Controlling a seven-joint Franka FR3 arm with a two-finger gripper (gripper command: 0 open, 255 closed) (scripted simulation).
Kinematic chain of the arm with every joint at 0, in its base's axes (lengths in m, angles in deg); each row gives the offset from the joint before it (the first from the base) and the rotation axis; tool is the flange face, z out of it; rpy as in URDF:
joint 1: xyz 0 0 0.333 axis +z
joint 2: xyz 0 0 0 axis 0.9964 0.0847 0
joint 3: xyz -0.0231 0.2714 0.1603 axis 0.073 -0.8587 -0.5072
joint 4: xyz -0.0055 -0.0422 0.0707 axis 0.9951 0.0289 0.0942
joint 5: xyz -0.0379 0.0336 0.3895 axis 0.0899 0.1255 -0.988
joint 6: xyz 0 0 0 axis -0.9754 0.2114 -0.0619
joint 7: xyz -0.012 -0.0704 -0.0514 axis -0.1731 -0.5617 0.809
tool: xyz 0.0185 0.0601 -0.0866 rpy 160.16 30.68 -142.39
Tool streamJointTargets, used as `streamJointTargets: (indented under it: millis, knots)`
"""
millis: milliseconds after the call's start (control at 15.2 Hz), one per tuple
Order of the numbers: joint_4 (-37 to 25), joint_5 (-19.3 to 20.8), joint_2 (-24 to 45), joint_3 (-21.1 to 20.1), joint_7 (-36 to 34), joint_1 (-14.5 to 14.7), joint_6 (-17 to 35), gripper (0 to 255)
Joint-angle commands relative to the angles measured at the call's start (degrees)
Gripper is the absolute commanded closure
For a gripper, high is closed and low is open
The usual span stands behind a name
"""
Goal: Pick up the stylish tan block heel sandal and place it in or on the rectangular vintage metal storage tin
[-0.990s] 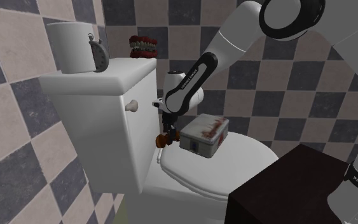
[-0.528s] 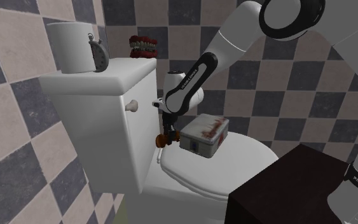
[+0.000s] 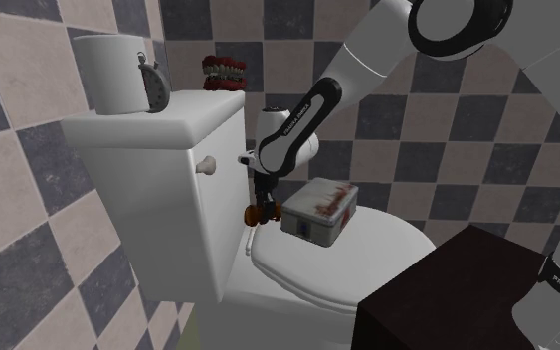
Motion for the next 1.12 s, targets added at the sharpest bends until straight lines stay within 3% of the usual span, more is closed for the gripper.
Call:
streamJointTargets:
  millis: [0,1056]
  knots:
    - [0.4,-0.1,-1.3,-0.1,0.0,0.0,-0.8,255]
    - [1.9,-0.7,-10.6,-0.7,0.5,-0.5,-8.6,255]
